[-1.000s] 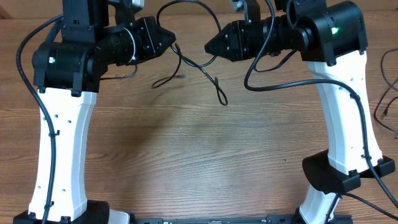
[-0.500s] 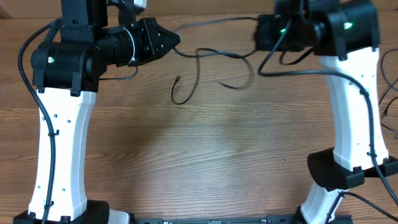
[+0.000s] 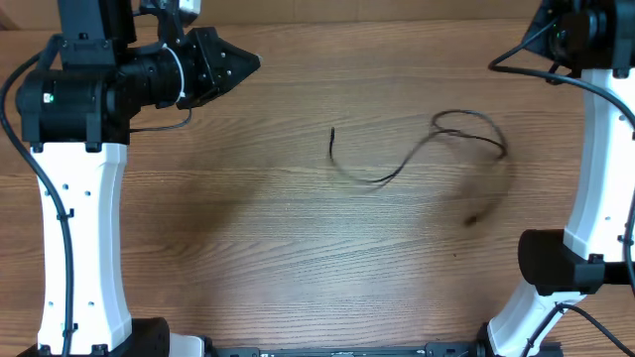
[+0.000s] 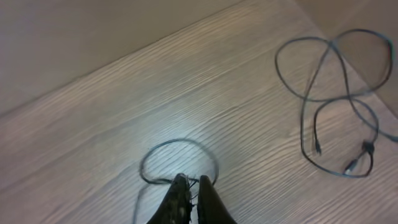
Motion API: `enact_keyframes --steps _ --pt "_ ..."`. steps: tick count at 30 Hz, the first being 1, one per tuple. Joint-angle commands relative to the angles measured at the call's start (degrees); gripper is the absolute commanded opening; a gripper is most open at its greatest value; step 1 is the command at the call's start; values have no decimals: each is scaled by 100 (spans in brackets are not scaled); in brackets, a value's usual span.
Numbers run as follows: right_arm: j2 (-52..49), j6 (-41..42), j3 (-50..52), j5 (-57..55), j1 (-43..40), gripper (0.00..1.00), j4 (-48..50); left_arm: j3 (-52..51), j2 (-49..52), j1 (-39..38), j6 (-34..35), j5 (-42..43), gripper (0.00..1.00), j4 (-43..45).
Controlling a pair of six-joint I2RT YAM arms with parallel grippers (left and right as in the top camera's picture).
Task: Untangle cables
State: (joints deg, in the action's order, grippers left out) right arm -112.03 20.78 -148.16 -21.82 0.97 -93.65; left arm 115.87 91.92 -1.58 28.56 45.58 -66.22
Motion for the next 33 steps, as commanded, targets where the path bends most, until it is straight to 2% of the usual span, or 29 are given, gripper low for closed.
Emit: enact_keyframes --steps 1,2,3,5,7,10,16,19,23,28,33 --pt "81 70 -2 435 -2 4 42 81 -190 48 -164 164 4 -13" --pt "81 -85 -2 691 -2 5 52 81 -190 48 -179 166 4 -17" --pt "81 -247 -2 968 0 11 48 81 -190 42 -179 166 4 -26" --pt "81 -468 -2 1405 4 38 -46 81 -190 37 -199 212 8 -127" --pt "81 -474 -2 1692 2 56 -219 81 -190 37 -330 251 13 -256" --pt "79 -481 59 1945 2 62 -339 81 -190 -13 -439 256 17 -514" --pt "79 -802 848 2087 2 62 -310 81 -190 -398 -901 251 17 -1019" --pt "79 -894 1624 2090 2 57 -83 81 -195 -549 -911 262 18 -1034" --pt "79 -984 2798 2092 2 52 586 81 -195 -664 -914 275 19 -1034" --pt "79 -1390 4218 2026 -15 53 1746 81 -197 -673 -929 275 20 -1080" --pt "79 -1436 5171 2011 -201 53 2721 81 -197 -673 -931 275 21 -1154"
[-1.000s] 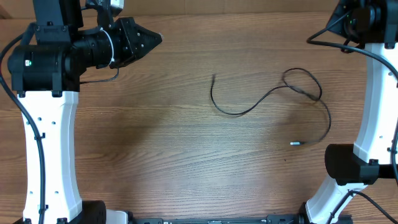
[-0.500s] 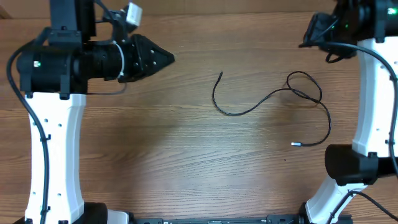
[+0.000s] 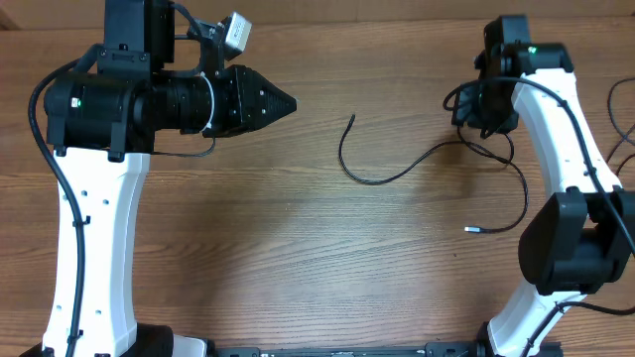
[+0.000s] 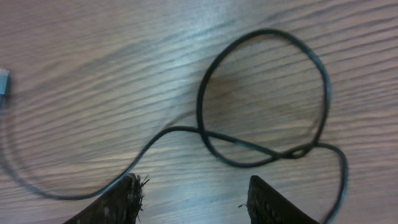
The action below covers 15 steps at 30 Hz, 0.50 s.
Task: Untangle cables
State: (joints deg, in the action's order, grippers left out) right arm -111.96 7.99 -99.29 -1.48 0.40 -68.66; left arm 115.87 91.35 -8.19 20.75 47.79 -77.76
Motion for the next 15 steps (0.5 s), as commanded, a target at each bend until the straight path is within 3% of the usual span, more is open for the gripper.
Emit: enact_keyframes --steps 1,15 --pt "72 -295 409 44 -192 53 365 81 -140 -13 -151 52 21 0" --pt "44 -551 1139 647 -428 56 1414 81 -140 -15 -151 55 22 -2"
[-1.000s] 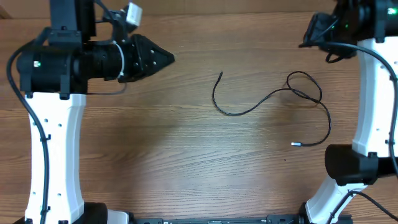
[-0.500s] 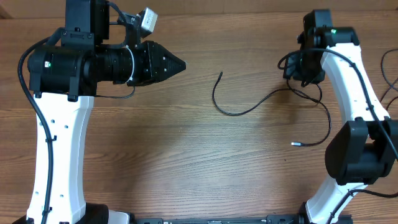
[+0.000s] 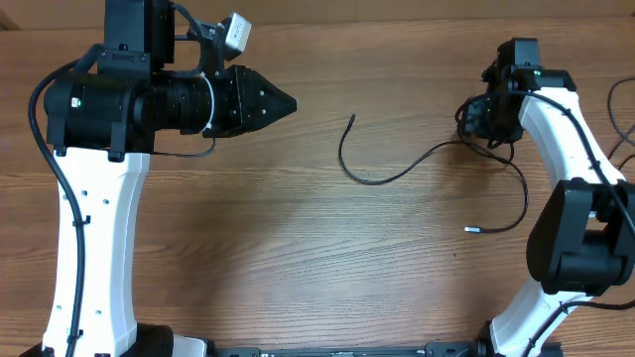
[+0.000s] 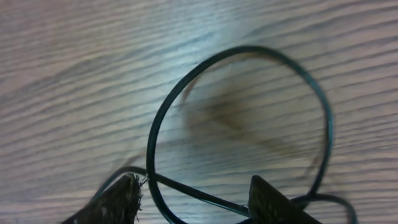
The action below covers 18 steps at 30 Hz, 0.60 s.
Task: Untangle cables
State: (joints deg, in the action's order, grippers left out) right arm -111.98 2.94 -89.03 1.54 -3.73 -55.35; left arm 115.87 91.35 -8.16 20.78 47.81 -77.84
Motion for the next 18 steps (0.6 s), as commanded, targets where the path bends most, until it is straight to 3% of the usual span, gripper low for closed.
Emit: enact_keyframes --steps 1,10,13,14,18 --pt "42 -46 166 428 -15 56 129 81 -140 -17 -151 52 22 9" --pt "-168 17 743 525 -15 38 415 81 -140 -17 -151 96 22 2" --pt "-297 17 769 769 -15 9 404 81 -140 -15 -151 133 22 4" --pt "-313 17 769 909 -15 4 415 81 -140 -15 -151 133 22 4" --pt "-306 -46 664 1934 -15 4 503 81 -140 -15 -151 133 22 2"
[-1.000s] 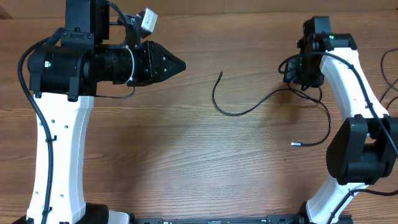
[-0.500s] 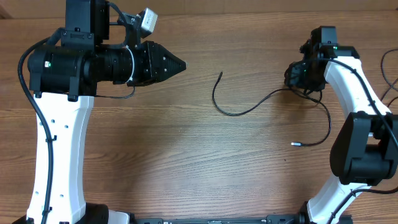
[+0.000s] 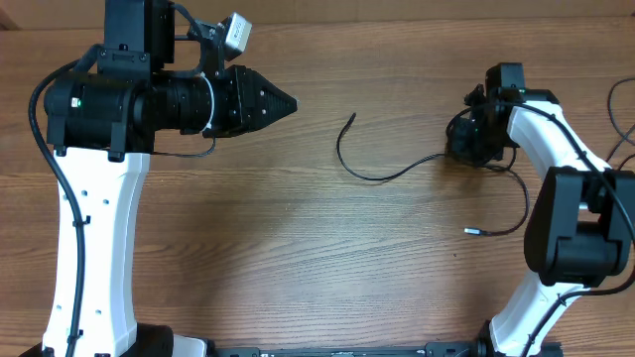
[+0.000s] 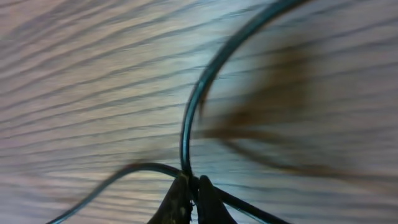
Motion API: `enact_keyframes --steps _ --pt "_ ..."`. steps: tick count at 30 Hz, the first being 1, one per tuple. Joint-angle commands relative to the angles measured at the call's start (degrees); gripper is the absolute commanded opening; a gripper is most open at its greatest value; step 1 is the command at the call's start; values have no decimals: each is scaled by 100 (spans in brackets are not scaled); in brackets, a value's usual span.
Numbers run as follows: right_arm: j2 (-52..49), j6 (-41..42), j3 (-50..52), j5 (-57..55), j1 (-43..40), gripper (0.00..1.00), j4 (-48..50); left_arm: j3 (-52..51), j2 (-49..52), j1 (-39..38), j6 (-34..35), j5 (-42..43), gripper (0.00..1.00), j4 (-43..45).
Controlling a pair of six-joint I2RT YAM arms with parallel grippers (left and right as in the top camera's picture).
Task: Untangle cables
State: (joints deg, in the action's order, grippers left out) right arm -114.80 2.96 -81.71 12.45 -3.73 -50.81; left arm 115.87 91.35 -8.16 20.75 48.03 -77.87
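A thin black cable [image 3: 382,175] lies on the wooden table, one free end at the middle, a loop near the right arm and a small plug end [image 3: 473,230] lower right. In the right wrist view the cable's loop [image 4: 205,93] rises from a crossing point. My right gripper [image 4: 190,182] is shut on the cable at that crossing, low over the table [image 3: 298,248]. In the overhead view the right gripper [image 3: 464,141] sits on the loop. My left gripper [image 3: 288,101] hangs at upper left, pointing right, fingers together, holding nothing, well left of the cable.
More dark cable [image 3: 623,109] shows at the table's right edge. The white left arm [image 3: 89,228] stands along the left side, the right arm [image 3: 566,198] along the right.
My right gripper was open over the loop with the crossing between its fingers. It is now shut on the cable at the crossing and sits lower and slightly further left.
First my right gripper was shut and high, near the back right, the cable spread on the table. Then it stood open over the cable's loop, and the left arm had swung further right. It stayed open close over the loop, and now grips the crossing.
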Motion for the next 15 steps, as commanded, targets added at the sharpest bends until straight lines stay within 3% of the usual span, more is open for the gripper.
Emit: enact_keyframes --steps 1,2,5,15 --pt "-24 -46 -122 1027 -15 4 66 81 -140 -17 -149 111 22 7" --pt "-24 -44 -179 1075 -15 10 68 81 -140 -17 -149 111 22 7" --pt "-22 -44 -249 1054 -15 75 66 81 -140 -17 -149 114 21 4" --pt "-24 -50 -269 450 -15 76 195 81 -140 -15 -149 114 22 7"
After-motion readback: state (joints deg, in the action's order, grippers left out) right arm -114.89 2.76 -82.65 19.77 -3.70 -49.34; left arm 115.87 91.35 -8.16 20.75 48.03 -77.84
